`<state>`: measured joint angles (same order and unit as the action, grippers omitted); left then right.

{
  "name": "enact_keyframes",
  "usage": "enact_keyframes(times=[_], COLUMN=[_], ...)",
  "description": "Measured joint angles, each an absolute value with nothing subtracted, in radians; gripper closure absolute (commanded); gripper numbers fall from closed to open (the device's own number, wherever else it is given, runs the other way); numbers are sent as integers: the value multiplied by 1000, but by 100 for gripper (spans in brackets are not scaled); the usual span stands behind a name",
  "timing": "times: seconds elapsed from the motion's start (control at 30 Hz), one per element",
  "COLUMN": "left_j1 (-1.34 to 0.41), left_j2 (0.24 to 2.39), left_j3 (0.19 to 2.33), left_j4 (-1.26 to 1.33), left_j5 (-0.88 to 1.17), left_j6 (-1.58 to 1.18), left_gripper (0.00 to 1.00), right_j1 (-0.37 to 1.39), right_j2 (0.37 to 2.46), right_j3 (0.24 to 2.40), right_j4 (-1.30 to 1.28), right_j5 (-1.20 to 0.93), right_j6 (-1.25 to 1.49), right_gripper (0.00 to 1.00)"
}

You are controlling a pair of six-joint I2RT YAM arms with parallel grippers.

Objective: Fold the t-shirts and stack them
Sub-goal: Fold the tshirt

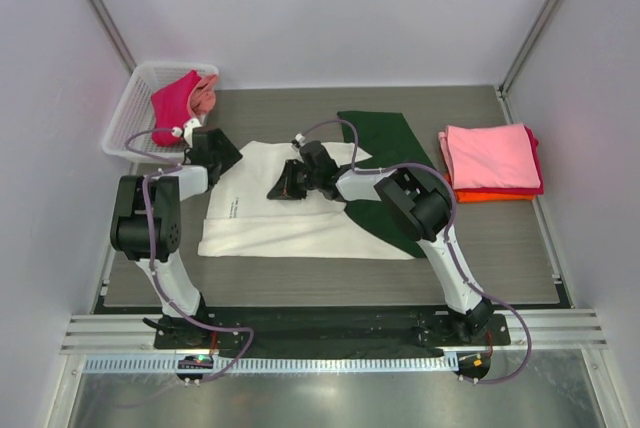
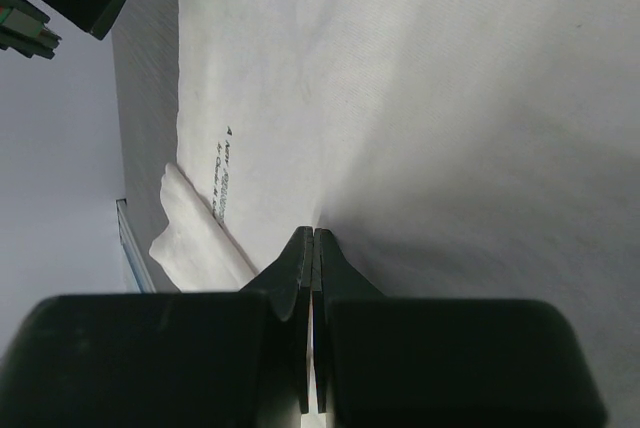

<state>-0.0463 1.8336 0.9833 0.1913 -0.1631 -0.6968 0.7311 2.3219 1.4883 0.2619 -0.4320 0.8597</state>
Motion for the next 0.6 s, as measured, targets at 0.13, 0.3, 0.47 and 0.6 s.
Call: enact_keyframes(times=[0.13, 0.3, 0.47, 0.6], left_j1=[-53, -66, -98, -159], left_j2=[1825, 1816, 1804, 1771], left_j3=[969, 956, 953, 939], left_j4=[201, 182, 155, 152], left_j5=[-134, -160, -190, -217], left_j6=[-700, -704, -689, -647], left_gripper=[27, 27, 28, 37], right_j1=[729, 724, 722, 717], right_j2=[2322, 2321, 2321, 2321], right_j3=[1477, 1456, 1443, 1442], right_j4=[279, 316, 337, 339], right_j5=[-433, -445, -451, -452], right_j6=[867, 876, 890, 898], right_gripper=[99, 99, 99, 99])
